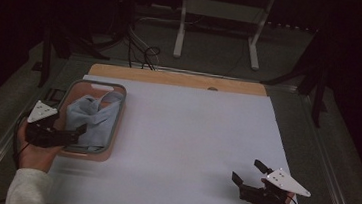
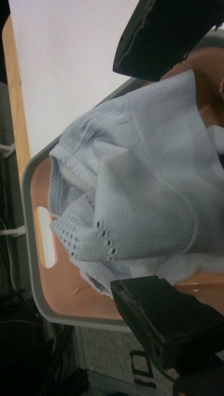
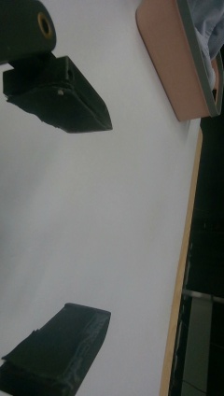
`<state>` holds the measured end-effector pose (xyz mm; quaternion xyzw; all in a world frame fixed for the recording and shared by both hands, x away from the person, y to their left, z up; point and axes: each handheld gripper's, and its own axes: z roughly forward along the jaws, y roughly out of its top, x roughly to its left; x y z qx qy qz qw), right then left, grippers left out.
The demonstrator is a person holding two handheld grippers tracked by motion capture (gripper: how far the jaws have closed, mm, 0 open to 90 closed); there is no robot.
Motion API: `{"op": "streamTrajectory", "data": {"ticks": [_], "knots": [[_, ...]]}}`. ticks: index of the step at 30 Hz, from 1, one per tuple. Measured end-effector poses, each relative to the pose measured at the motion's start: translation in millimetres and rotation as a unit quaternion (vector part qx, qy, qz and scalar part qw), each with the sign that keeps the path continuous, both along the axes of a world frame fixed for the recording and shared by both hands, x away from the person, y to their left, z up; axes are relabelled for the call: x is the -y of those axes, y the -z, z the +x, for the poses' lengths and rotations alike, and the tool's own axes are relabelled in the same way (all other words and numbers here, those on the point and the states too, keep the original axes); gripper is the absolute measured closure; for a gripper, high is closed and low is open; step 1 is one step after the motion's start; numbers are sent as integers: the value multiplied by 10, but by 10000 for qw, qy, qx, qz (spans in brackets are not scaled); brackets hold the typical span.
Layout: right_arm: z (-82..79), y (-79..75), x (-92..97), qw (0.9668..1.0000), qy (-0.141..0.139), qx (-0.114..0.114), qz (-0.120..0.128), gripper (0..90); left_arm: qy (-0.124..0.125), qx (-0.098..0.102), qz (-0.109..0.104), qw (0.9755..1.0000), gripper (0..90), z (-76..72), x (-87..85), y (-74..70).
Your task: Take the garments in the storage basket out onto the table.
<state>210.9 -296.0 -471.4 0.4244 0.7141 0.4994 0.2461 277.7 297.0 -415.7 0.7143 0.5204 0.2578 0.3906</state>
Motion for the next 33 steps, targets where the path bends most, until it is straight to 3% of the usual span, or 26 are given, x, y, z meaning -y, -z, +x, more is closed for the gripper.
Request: {"op": "streamTrajectory", "data": {"ticks": [12, 23, 33], "knots": [[0, 0, -2, 10000, 7, -7, -9, 86, -90, -207, 198, 9995, 8, 160, 12, -1], [-4, 0, -5, 10000, -1, -14, -20, 87, -28, -404, 331, 9986, 7, 276, 28, -1], [-4, 0, -7, 10000, -8, -17, -29, 86, 2, -566, 344, 9978, 7, 371, 23, -3]]}}
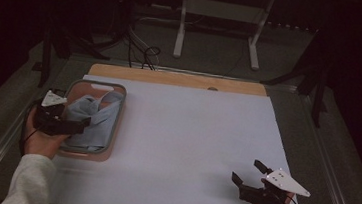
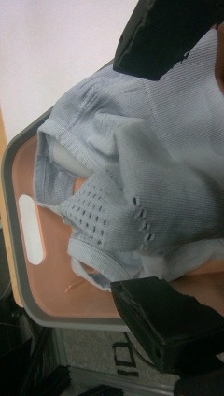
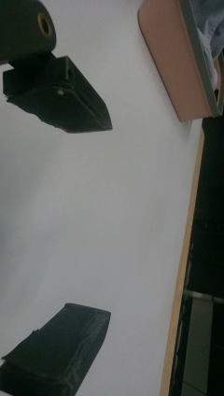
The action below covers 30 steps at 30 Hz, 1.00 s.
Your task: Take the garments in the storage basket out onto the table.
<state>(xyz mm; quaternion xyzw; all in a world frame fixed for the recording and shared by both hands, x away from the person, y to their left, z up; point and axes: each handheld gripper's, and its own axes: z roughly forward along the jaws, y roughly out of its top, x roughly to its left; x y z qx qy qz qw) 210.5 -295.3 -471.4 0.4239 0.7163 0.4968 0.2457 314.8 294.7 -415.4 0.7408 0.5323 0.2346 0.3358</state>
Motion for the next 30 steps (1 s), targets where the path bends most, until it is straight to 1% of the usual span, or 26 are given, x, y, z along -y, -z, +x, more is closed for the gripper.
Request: {"op": "streamTrajectory", "data": {"ticks": [3, 9, 13, 14, 21, 24, 29, 30], "knots": [[0, 0, -3, 10000, -6, 0, -1, 86, -21, -47, -20, 10000, 7, 27, -7, 4], [1, 1, -2, 10000, 1, 4, -1, 87, 16, -178, -19, 9998, 7, 85, -7, 20], [0, 1, -3, 10000, 0, 0, -4, 87, 32, -252, 13, 9997, 7, 110, 8, 32], [0, 1, -3, 10000, -1, 2, -7, 87, 29, -251, -10, 9997, 7, 119, 16, 39], [-1, 0, -4, 10000, -5, -3, -12, 87, 84, -370, 10, 9993, 8, 161, 39, 68], [1, 1, -8, 10000, -11, -7, -19, 86, 119, -434, -55, 9990, 8, 196, 51, 74], [3, 3, -8, 10000, -15, -9, -24, 87, 193, -495, -80, 9986, 9, 242, 116, 83], [4, 3, -8, 10000, -17, -8, -30, 86, 219, -533, -70, 9983, 10, 251, 135, 87]]}}
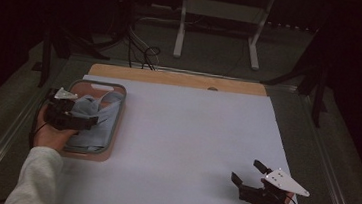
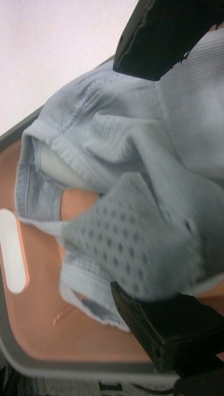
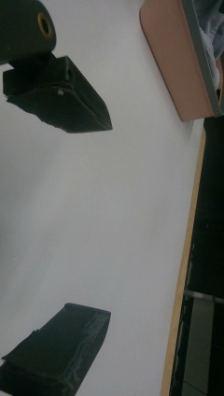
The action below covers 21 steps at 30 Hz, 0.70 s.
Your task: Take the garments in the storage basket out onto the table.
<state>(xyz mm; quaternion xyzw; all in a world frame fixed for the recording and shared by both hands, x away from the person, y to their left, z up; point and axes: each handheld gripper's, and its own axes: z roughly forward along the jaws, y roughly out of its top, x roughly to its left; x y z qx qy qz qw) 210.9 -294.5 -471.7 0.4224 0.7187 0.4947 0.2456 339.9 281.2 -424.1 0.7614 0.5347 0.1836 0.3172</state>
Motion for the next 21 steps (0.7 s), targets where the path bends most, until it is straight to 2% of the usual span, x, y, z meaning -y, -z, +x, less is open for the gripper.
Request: {"op": "streamTrajectory", "data": {"ticks": [7, 14, 21], "knots": [[1, 1, -2, 10000, 6, 6, -5, 87, 137, -104, -63, 9998, 19, 67, 120, 31], [0, 0, -1, 10000, 2, 4, -5, 87, 235, -197, -37, 9995, 20, 132, 237, 57], [-1, -1, 0, 10000, 4, 3, -5, 86, 267, -351, 94, 9990, 36, 205, 354, 107]]}}
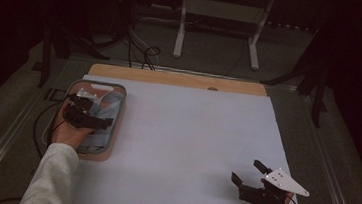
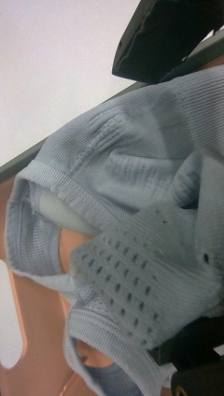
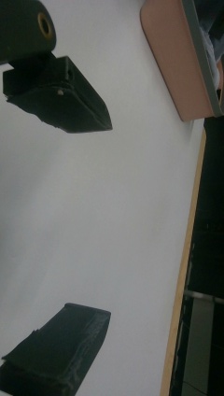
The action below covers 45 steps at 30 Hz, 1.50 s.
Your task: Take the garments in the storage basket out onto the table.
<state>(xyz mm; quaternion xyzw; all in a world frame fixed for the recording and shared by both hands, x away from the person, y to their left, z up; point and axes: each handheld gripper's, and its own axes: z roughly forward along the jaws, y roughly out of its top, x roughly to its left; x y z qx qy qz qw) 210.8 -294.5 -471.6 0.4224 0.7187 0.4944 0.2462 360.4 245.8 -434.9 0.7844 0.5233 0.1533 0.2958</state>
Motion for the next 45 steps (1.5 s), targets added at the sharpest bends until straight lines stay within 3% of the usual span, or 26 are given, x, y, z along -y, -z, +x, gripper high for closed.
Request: {"op": "streamTrajectory", "data": {"ticks": [9, 14, 16, 22, 26, 32, 40, 45], "knots": [[-1, -1, 4, 10000, 8, -2, -3, 87, -83, -276, 57, 9996, 172, 78, 70, 65], [1, 0, 4, 10000, 11, 3, -5, 87, -204, -368, 513, 9978, 376, 89, 111, 106], [-1, -1, 4, 10000, 10, 3, -10, 86, -233, -389, 598, 9972, 443, 94, 111, 113], [0, 0, 6, 10000, 12, 1, -8, 87, -453, -438, 561, 9964, 492, 129, 48, 129], [1, 0, 6, 10000, 11, 1, -7, 86, -717, -619, 538, 9940, 430, 177, -37, 163], [4, 3, 2, 10000, 6, -5, -15, 87, -784, -720, 492, 9931, 302, 225, -47, 200], [7, 6, -3, 10000, 5, -28, -21, 86, -734, -863, 678, 9912, 91, 309, -8, 301], [7, 7, -1, 10000, 3, -30, -26, 87, -821, -1086, 842, 9871, 5, 382, 0, 380]]}}
